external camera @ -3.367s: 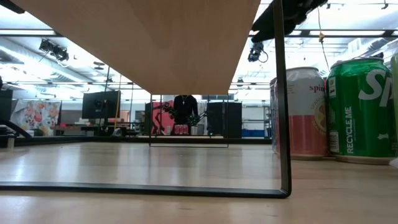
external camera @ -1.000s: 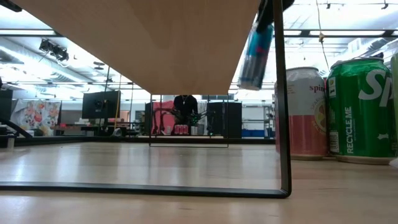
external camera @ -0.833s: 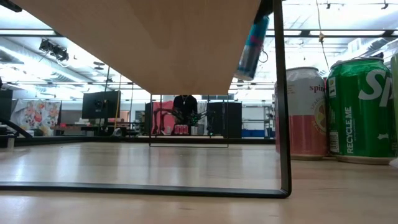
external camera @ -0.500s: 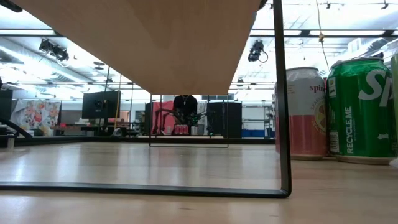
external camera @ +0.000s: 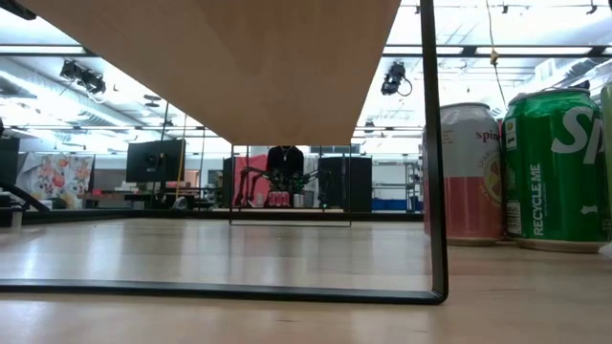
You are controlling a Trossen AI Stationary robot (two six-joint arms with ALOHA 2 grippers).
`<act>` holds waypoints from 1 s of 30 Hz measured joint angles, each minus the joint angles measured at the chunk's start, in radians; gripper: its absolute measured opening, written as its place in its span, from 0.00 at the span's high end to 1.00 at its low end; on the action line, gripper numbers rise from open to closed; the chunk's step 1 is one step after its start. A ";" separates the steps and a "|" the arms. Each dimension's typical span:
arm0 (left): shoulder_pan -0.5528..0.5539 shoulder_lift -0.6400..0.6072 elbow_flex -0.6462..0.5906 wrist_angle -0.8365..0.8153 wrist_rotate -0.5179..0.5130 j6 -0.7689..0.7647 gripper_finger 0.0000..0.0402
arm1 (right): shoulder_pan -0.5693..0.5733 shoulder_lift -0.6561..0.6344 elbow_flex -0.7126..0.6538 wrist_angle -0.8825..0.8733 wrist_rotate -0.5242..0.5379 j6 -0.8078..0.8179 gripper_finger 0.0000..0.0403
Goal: Place canned beverage on shelf
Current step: Put the blue soda can on the shelf
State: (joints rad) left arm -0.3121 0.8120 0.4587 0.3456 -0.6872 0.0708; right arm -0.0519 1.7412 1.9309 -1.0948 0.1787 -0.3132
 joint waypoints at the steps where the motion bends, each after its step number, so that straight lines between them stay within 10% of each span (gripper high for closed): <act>1: -0.002 0.000 0.000 -0.003 0.000 0.000 0.03 | -0.007 0.011 0.010 -0.002 -0.012 -0.006 0.34; 30: -0.019 0.000 0.000 -0.016 -0.001 0.000 0.03 | -0.082 0.037 0.035 -0.020 -0.119 -0.027 0.15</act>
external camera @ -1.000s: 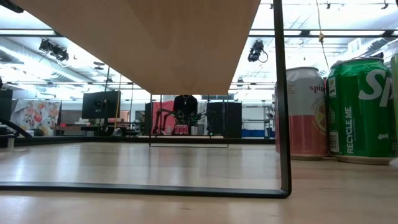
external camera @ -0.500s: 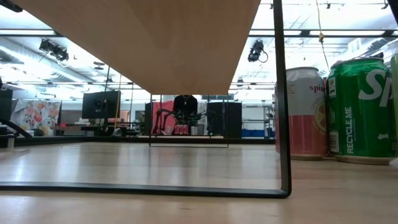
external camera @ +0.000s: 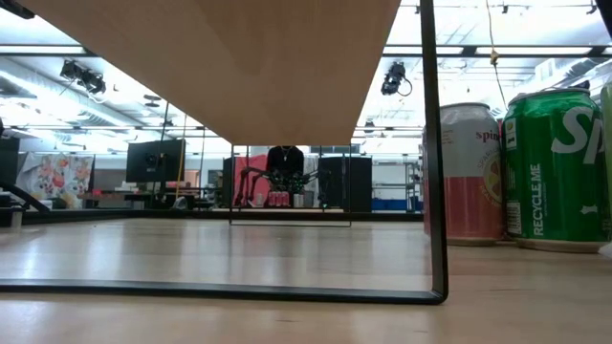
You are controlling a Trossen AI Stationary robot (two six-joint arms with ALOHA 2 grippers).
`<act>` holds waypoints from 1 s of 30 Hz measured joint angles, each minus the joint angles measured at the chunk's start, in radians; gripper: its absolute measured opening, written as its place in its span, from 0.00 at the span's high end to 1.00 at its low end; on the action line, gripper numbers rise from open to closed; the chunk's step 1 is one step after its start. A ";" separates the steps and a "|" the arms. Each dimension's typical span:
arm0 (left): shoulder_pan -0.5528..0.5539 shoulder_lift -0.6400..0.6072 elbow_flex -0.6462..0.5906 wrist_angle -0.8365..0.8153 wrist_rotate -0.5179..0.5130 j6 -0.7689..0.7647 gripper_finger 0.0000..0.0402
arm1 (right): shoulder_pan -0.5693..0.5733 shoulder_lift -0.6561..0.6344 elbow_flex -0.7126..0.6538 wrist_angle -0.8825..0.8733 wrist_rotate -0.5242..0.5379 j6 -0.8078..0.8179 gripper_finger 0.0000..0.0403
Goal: Place canned beverage on shelf
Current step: Put the blue soda can on the shelf
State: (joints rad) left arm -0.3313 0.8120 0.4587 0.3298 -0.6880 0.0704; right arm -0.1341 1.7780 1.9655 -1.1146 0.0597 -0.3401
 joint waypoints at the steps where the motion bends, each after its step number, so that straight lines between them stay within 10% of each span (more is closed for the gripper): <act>1: 0.000 0.000 0.000 -0.001 0.000 0.000 0.03 | 0.002 -0.001 0.000 0.005 0.002 -0.004 0.15; 30: 0.000 0.000 0.000 -0.014 0.000 -0.026 0.03 | 0.028 -0.003 -0.002 -0.129 0.230 0.079 0.14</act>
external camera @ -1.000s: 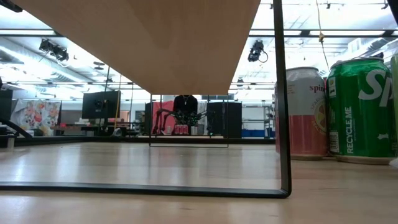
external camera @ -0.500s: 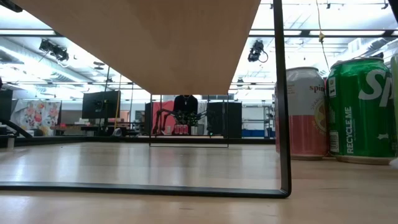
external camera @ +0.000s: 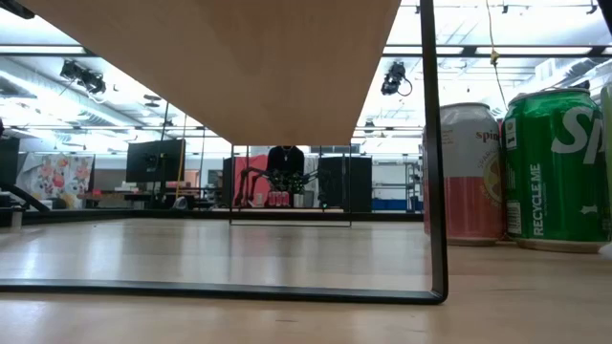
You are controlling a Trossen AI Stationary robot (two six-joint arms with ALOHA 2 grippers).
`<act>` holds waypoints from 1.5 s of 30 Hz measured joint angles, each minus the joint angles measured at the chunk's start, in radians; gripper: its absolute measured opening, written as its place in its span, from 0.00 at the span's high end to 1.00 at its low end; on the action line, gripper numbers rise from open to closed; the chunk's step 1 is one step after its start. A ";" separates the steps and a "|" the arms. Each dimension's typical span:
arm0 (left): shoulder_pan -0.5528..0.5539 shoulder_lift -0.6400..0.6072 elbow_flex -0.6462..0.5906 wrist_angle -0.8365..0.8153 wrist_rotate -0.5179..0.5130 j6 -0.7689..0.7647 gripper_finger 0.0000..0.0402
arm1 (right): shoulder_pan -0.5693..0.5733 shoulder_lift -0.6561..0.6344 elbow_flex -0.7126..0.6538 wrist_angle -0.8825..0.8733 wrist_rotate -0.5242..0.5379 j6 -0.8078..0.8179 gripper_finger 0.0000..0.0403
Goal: Place canned beverage on shelf
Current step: Put the blue soda can on the shelf
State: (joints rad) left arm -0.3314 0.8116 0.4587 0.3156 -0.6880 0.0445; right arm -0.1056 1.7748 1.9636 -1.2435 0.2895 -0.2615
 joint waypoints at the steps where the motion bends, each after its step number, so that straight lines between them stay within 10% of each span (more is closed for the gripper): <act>1: 0.000 0.000 0.000 -0.001 0.000 -0.004 0.03 | 0.001 0.000 0.000 -0.010 -0.007 0.020 0.14; 17: -0.011 0.000 0.000 -0.009 0.000 -0.022 0.03 | 0.011 0.000 -0.021 0.004 -0.080 0.444 0.14; 45: -0.033 0.000 0.000 -0.009 0.000 -0.025 0.03 | -0.049 0.000 -0.098 0.203 -0.176 0.234 0.14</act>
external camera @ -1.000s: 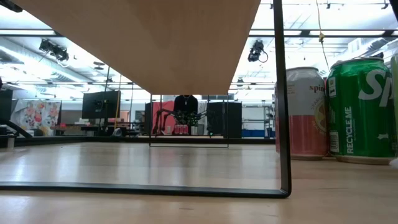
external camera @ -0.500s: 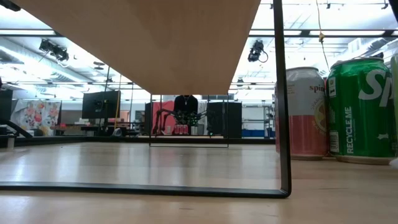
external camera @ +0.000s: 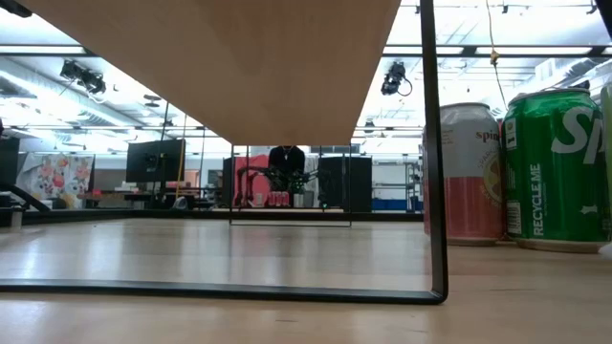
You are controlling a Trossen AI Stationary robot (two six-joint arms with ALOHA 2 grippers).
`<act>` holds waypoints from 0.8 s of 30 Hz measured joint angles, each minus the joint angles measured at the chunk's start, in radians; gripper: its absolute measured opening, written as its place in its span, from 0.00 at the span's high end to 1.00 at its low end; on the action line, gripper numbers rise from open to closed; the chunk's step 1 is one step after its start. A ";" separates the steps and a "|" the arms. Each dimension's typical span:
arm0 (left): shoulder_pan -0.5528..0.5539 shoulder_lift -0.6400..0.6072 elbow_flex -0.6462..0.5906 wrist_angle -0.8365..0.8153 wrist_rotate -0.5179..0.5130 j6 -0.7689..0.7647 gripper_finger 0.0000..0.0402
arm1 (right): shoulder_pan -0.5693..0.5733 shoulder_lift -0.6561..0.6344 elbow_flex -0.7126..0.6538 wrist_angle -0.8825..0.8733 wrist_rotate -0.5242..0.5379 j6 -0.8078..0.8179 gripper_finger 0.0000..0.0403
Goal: Place canned beverage on shelf
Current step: Put the blue soda can on the shelf
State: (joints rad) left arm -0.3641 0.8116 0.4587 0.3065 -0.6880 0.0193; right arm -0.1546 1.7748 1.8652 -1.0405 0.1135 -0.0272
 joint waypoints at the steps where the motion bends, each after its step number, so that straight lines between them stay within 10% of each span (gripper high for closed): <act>1: 0.000 0.000 0.000 0.000 0.000 0.000 0.03 | -0.002 0.000 0.000 0.000 -0.009 -0.011 0.14; 24: 0.000 0.000 0.000 -0.005 0.000 0.001 0.03 | -0.003 0.000 0.001 0.007 -0.038 -0.093 0.33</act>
State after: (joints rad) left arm -0.3641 0.8116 0.4587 0.3019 -0.6880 0.0204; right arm -0.1577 1.7751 1.8660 -1.0332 0.0751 -0.1201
